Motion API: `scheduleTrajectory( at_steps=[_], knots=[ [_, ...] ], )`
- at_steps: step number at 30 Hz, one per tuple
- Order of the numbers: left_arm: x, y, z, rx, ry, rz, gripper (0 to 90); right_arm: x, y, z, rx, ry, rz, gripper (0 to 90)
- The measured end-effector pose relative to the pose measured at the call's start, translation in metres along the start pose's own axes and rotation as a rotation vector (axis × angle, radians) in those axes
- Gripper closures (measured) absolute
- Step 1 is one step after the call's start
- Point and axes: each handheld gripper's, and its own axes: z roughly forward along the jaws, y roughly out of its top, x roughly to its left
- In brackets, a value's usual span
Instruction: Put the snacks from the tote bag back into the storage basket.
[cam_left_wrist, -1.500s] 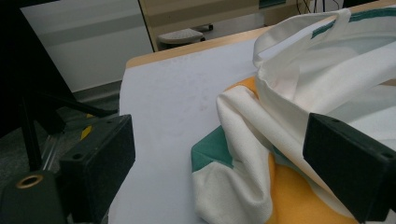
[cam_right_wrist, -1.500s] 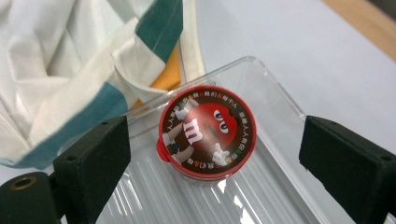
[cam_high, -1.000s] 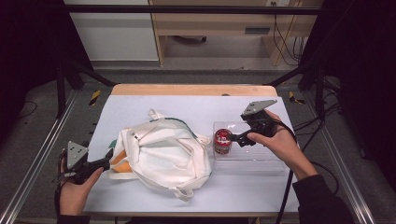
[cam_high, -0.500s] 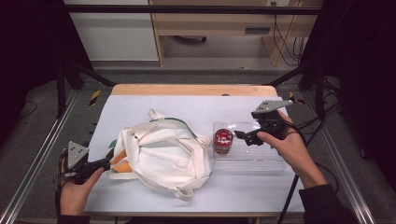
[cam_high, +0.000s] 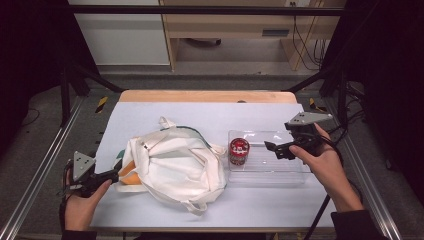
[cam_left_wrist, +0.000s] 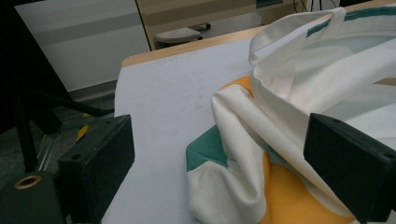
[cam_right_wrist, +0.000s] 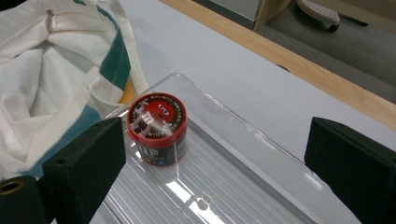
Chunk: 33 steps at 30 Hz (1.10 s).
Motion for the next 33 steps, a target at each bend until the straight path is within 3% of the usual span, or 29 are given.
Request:
scheduleTrajectory(
  at_steps=[19,33],
  knots=[
    [-0.001,0.0,0.001,0.004,0.0,0.003,8.7,-0.019,-0.043,-0.019,-0.001,-0.06,0.09,5.7],
    [-0.002,0.0,0.001,0.004,-0.001,0.004,8.7,-0.027,-0.066,-0.024,0.03,-0.114,0.099,5.6]
  ],
)
